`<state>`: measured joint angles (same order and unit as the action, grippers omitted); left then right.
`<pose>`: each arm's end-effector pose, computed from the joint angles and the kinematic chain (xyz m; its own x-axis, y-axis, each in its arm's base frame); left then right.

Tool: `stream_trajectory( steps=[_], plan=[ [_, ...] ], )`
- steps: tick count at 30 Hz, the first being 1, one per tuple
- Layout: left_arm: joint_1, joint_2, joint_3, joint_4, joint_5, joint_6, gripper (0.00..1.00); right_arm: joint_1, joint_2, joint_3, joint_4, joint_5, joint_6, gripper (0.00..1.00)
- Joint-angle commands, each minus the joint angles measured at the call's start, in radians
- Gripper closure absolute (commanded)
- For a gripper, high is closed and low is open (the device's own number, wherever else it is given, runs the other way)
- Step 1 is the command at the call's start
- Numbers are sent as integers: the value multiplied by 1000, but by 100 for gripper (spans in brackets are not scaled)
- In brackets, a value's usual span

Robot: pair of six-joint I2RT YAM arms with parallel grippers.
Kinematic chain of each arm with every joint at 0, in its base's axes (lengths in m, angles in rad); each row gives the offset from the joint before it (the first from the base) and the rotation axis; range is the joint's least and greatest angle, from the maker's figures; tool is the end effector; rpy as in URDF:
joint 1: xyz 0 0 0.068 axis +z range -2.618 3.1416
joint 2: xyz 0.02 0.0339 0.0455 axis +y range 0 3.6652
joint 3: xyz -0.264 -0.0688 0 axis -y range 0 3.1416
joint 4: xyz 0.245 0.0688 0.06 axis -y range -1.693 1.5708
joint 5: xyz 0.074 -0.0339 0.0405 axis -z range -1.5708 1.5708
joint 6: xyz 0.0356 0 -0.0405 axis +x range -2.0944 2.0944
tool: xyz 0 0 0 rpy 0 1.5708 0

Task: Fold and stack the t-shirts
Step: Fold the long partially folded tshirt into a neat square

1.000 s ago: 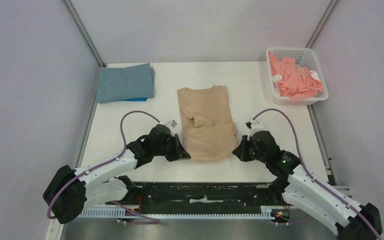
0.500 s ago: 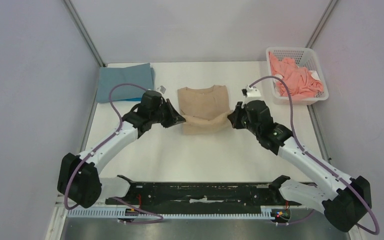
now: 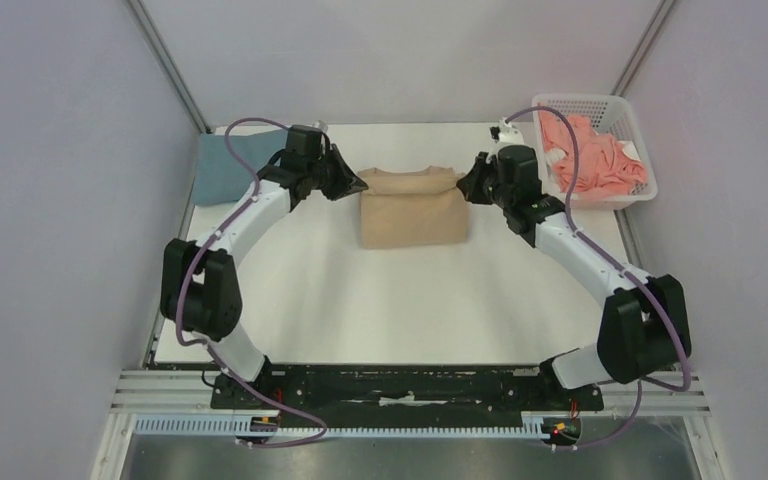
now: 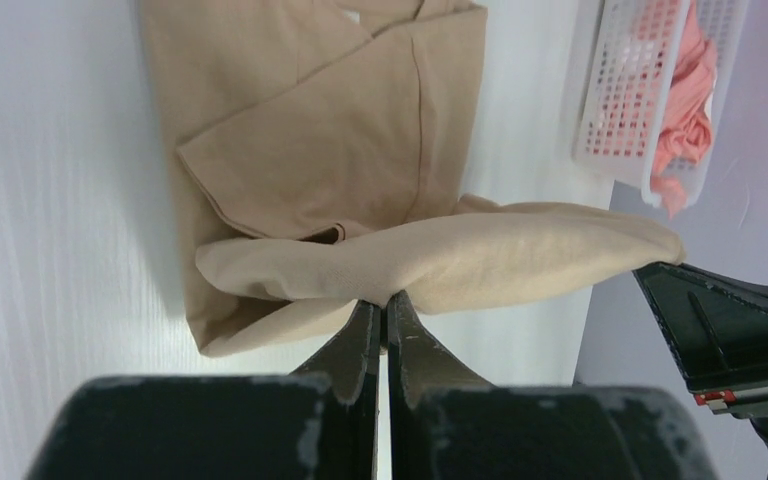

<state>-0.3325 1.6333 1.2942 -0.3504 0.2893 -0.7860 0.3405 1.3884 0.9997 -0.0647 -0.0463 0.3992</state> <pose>0.3473 -0.1307 0.2833 -0.7935 -0.4434 -0.4168 -0.0573 0.7364 -0.6742 0.3011 0.1084 0.2878 -0.5253 0.2258 -0.8204 -0.1830 0.9116 0.3681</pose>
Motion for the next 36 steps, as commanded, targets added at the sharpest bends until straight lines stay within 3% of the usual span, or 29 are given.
stream_trajectory(
  steps=[1,6,13,19,20,21,22,23,27,29,31,36],
  plan=[
    [39,103,145,-2,-18,60,98,-30,118,148,117,-61,-20,100],
    [65,295,321,-17,-36,88,98,-75,283,220,158,-110,4,100],
    [82,638,629,-54,50,113,98,-116,540,303,239,-125,45,100],
    [105,776,751,-38,-20,84,98,-136,815,536,296,-214,56,98],
    [107,789,769,-32,-25,80,94,-137,843,567,304,-213,57,91],
    [111,805,787,-33,-21,82,85,-137,866,589,308,-214,58,75],
    [113,817,812,-43,-18,81,65,-139,876,604,306,-215,62,58],
    [117,825,830,-53,-9,77,52,-139,875,608,310,-218,62,47],
    [122,798,851,-49,35,68,25,-139,804,585,312,-190,24,36],
    [122,757,836,-49,41,61,24,-137,744,544,306,-194,10,23],
    [118,708,806,-48,26,59,23,-135,665,483,315,-197,0,3],
    [97,613,679,-35,80,45,21,-117,537,301,366,-295,21,2]
  ],
)
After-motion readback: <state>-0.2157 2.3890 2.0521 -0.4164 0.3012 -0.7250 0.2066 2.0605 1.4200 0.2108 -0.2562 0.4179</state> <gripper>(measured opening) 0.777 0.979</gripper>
